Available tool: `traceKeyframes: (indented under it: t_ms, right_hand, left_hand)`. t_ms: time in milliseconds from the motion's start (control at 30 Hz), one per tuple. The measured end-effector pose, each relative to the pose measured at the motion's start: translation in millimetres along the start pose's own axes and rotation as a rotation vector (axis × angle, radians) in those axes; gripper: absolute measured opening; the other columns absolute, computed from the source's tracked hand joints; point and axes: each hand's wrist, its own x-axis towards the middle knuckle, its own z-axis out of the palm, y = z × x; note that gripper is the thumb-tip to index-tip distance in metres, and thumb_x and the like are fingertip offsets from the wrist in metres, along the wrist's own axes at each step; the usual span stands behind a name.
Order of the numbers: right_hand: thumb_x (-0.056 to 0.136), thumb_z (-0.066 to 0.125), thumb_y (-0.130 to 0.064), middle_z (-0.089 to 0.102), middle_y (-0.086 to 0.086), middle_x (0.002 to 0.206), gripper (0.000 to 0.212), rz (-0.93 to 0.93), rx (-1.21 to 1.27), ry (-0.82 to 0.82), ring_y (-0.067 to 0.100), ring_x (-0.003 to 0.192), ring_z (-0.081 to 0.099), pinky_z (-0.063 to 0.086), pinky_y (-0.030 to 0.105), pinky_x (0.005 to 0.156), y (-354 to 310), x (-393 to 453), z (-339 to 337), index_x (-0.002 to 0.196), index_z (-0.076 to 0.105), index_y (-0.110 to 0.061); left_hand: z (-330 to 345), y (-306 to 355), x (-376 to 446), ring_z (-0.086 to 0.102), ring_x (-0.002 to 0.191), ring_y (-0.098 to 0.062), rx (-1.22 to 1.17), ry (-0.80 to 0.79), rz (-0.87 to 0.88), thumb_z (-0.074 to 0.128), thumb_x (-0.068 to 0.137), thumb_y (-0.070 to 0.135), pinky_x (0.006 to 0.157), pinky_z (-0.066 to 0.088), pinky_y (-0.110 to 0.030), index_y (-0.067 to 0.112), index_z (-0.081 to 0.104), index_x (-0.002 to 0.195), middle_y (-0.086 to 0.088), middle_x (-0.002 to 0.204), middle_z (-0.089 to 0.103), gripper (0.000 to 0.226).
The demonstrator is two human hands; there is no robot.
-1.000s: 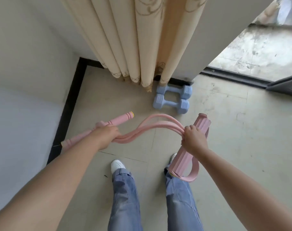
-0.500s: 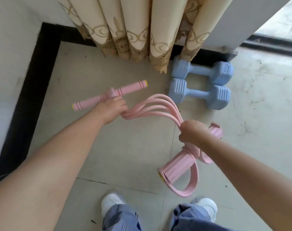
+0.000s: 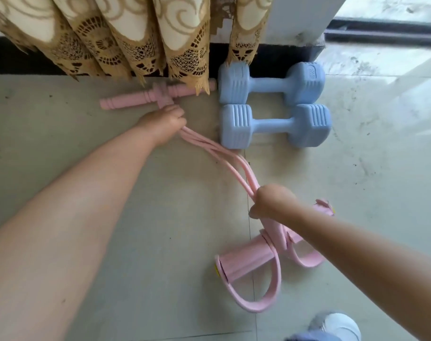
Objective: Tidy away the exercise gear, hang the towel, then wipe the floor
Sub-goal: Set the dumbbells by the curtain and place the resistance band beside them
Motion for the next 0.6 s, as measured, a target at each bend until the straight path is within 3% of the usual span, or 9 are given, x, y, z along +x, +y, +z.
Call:
traceKeyframes:
  t_ms: [100, 167, 233, 300, 433, 600]
  right_hand:
    - [0.081, 0.057, -0.019, 0.039, -0.003, 0.058, 0.024, 0.004, 0.088, 0.046, 0.016, 0.054, 0.044, 0.030, 0.020, 0.040, -0.7, -3.0, 14.1, 0.063, 0.042, -0.013]
    - [0.081, 0.058, -0.020, 0.040, -0.003, 0.058, 0.032, -0.005, 0.117, 0.061, 0.017, 0.055, 0.046, 0.030, 0.020, 0.040, 0.0, -5.1, 24.7, 0.057, 0.035, -0.017]
    - [0.079, 0.059, -0.021, 0.040, -0.003, 0.058, 0.033, -0.014, 0.146, 0.068, 0.012, 0.049, 0.041, 0.029, 0.021, 0.040, 1.6, -7.8, 32.6, 0.057, 0.034, -0.018]
    - [0.079, 0.059, -0.022, 0.040, -0.003, 0.058, 0.030, -0.027, 0.174, 0.065, 0.012, 0.048, 0.041, 0.030, 0.021, 0.040, 2.1, -11.2, 34.5, 0.059, 0.037, -0.016]
    - [0.081, 0.060, -0.022, 0.040, -0.003, 0.060, 0.018, -0.073, 0.196, 0.040, 0.015, 0.054, 0.044, 0.033, 0.020, 0.041, -5.7, -15.3, 29.7, 0.079, 0.047, -0.010]
    - [0.082, 0.060, -0.021, 0.039, -0.004, 0.061, 0.025, -0.138, 0.198, 0.025, 0.016, 0.058, 0.048, 0.034, 0.019, 0.042, -23.8, -15.2, 34.9, 0.067, 0.041, -0.014]
  left_hand:
    - [-0.9, 22.1, 4.4, 0.027, 0.140, -0.027, -0.107, -0.010, -0.053, 0.040, 0.095, 0.003, 0.113, 0.026, -0.037, -0.002, 0.047, 0.133, -0.014, 0.152, 0.030, 0.038]
    - [9.6, 29.1, 2.6, 0.025, 0.140, -0.030, -0.201, 0.155, -0.184, 0.043, 0.089, -0.007, 0.110, 0.030, -0.038, 0.001, 0.047, 0.131, -0.015, 0.152, 0.027, 0.043]
    - [19.1, 36.3, -5.1, 0.031, 0.134, -0.034, -0.303, 0.344, -0.405, 0.045, 0.091, 0.001, 0.104, 0.036, -0.038, 0.004, 0.048, 0.131, -0.020, 0.144, 0.035, 0.040]
    - [25.1, 42.4, -13.1, 0.037, 0.128, -0.036, -0.454, 0.348, -0.578, 0.047, 0.095, 0.017, 0.100, 0.038, -0.038, 0.010, 0.043, 0.137, -0.022, 0.137, 0.038, 0.042]
    - [25.0, 37.6, -11.1, 0.042, 0.127, -0.035, -0.512, 0.239, -0.489, 0.052, 0.094, 0.024, 0.101, 0.039, -0.036, 0.012, 0.035, 0.143, -0.022, 0.139, 0.039, 0.053]
    - [23.7, 19.8, -1.8, 0.036, 0.135, -0.030, -0.453, 0.157, -0.478, 0.053, 0.093, 0.019, 0.111, 0.029, -0.030, 0.002, 0.037, 0.142, -0.019, 0.148, 0.029, 0.054]
